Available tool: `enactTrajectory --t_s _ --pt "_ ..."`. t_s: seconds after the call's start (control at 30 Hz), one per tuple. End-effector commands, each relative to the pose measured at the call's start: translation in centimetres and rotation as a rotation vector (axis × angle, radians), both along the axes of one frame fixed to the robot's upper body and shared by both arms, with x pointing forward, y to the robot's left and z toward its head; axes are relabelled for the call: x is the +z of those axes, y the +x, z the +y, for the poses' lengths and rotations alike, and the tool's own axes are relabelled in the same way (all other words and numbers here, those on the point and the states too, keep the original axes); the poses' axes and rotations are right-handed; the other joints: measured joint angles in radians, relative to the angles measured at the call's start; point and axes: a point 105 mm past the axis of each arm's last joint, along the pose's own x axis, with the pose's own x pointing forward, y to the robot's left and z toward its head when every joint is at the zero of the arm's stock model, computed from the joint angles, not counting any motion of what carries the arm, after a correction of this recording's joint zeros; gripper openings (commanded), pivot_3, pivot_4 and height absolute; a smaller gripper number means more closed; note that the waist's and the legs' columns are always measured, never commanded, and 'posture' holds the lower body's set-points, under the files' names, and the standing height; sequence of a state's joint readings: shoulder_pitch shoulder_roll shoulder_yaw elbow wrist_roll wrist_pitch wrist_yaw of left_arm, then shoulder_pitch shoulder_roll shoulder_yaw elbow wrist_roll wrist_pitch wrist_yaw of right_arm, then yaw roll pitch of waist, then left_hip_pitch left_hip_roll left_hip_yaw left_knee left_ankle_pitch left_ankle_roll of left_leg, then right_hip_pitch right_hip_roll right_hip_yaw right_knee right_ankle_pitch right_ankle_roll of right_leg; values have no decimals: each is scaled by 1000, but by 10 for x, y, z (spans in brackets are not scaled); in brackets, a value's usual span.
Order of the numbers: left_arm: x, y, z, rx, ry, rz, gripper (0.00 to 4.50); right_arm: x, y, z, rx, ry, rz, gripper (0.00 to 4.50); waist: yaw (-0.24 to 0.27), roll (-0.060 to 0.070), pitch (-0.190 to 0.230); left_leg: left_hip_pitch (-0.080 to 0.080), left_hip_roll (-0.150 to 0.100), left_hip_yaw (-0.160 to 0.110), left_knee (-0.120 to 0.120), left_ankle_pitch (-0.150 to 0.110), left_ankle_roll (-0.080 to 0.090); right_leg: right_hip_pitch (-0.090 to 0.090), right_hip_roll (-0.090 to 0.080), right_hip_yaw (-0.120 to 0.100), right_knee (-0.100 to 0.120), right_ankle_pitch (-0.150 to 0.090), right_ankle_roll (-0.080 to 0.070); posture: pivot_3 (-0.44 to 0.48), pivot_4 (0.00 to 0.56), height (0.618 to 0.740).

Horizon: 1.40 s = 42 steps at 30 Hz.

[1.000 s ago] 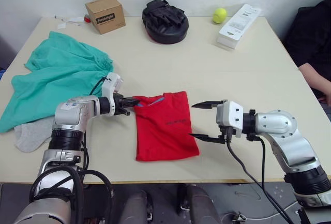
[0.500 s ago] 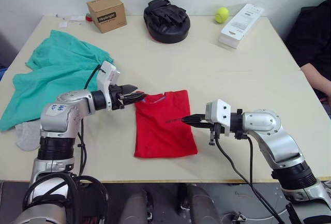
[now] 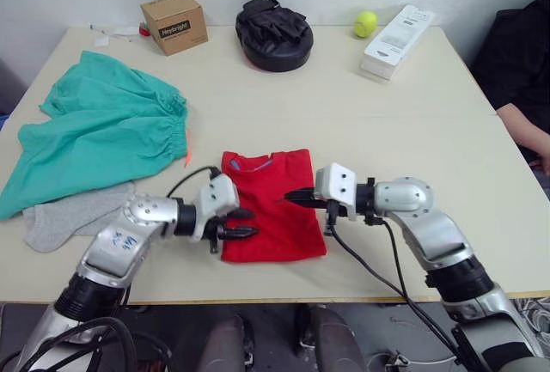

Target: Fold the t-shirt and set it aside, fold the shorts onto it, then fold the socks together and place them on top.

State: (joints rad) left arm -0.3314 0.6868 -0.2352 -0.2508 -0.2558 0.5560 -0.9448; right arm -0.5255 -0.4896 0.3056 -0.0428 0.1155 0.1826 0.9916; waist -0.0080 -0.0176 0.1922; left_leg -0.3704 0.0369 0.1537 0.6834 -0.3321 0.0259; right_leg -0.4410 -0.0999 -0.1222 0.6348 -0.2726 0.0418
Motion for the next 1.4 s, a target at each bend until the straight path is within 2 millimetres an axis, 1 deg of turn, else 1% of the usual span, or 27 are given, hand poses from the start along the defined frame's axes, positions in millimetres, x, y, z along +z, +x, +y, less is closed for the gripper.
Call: enactTrajectory --t_s 0.03,0.07,0.1,0.13,0.23,0.27,0.33,0.43,0.53,0.57,0.6,0.63,0.67,0.73,0.8,0.87,0.93,1.0,1.03,1.13,1.17,1.3,1.4 --pt "-6 0 -3 3 52 -64 645 -11 9 15 -3 -43 -15 0 2 0 0 0 0 0 0 0 0 -1 0 0 1 0 0 0 150 740" --pt "-10 0 0 11 71 -59 246 -16 13 19 -9 -60 -16 0 2 0 0 0 0 0 0 0 0 -1 0 0 1 0 0 0 150 740" --pt "-14 0 3 16 95 -54 9 -22 18 23 -19 -86 -32 0 1 0 0 0 0 1 0 0 0 -1 0 0 1 0 0 0 150 740" --pt "-17 0 5 18 110 -51 9 -25 21 24 -25 -101 -43 0 1 0 0 0 0 1 0 0 0 -1 0 0 1 0 0 0 150 740" --pt "-21 -1 9 35 120 -5 9 -34 49 19 -170 -152 -92 0 -6 -1 -2 1 0 1 0 0 0 -1 0 1 2 0 -1 0 150 740" --pt "-22 -1 10 38 117 5 9 -35 54 18 -200 -155 -100 0 -9 -1 -2 2 0 1 0 0 0 0 -1 1 2 0 -1 0 150 740" --pt "-23 -1 12 60 109 17 9 -31 73 4 -305 -151 -114 0 -12 -1 -5 2 0 1 0 1 0 0 -1 1 3 -1 -1 0 150 740" --pt "-23 -2 15 76 113 24 9 -22 101 -28 -466 -160 -142 0 -17 -2 -5 2 0 1 0 1 0 0 -1 1 3 -1 -1 0 150 740" --pt "-21 -1 16 82 120 11 9 -18 115 -50 -569 -163 -145 0 -20 -1 -5 3 0 1 0 1 0 1 -1 1 3 -1 -1 0 150 740" --pt "-20 1 16 87 119 5 9 -16 119 -54 -590 -161 -153 0 -20 -1 -5 3 0 1 0 1 0 1 -1 1 3 -1 -1 0 150 740" --pt "-19 2 17 91 118 1 9 -12 121 -54 -596 -140 -162 0 -21 -1 -5 3 0 1 0 1 0 1 -1 1 3 -1 -1 0 150 740" --pt "-18 2 17 94 117 -6 9 -5 121 -49 -587 -94 -162 0 -22 -1 -5 3 0 1 -1 1 0 1 -1 1 3 -1 -2 0 150 740" --pt "-17 3 17 99 114 -10 9 6 117 -37 -547 -15 -155 0 -23 -1 -5 3 0 1 -1 1 0 1 -1 1 3 -1 -2 0 150 740" --pt "-15 5 18 111 105 -20 9 30 100 -7 -417 134 -153 0 -22 -1 -5 2 0 1 -1 2 -1 0 -1 1 3 -1 -2 0 150 740" --pt "-13 6 18 118 101 -25 9 44 81 15 -295 210 -140 0 -25 -1 -5 2 0 0 -1 2 -1 0 -1 1 4 -1 -2 0 150 740" --pt "-12 6 18 121 97 -29 9 48 56 40 -148 208 -136 0 -23 -1 -5 2 1 0 -1 2 -1 -1 -1 2 5 -1 -2 0 150 740" --pt "-11 4 18 115 92 -28 9 41 34 65 -8 139 -144 0 -23 -1 -5 1 1 0 -1 2 -1 -1 -1 2 6 -1 -2 0 150 740" --pt "-12 1 19 110 91 -22 9 34 26 77 50 97 -139 0 -23 -1 -5 2 1 0 -1 2 -1 -1 -1 2 7 -1 -2 0 150 740" --pt "-13 -1 19 105 93 -19 9 27 25 82 57 65 -127 0 -23 -1 -5 2 1 0 -1 2 -1 -1 -1 2 7 -1 -2 0 150 740" --pt "-15 -4 20 103 96 -17 9 1 34 89 40 -47 -104 0 -24 -1 -5 1 1 0 -1 2 -1 -2 -1 2 7 -1 -2 0 150 740" --pt "-15 -5 20 105 96 -17 9 -3 36 89 35 -64 -100 0 -25 -1 -5 1 1 0 -1 2 -1 -2 -1 2 7 -1 -2 0 150 740" --pt "-14 -6 21 117 94 -21 9 -14 52 91 -17 -116 -131 0 -32 -1 -5 1 1 0 -2 2 -2 -3 -1 1 7 -2 -3 0 150 740" --pt "-15 -8 22 125 93 -24 9 -13 69 89 -105 -94 -123 0 -39 -1 -5 1 1 1 -2 2 -3 -3 -1 1 7 -2 -4 0 150 740"
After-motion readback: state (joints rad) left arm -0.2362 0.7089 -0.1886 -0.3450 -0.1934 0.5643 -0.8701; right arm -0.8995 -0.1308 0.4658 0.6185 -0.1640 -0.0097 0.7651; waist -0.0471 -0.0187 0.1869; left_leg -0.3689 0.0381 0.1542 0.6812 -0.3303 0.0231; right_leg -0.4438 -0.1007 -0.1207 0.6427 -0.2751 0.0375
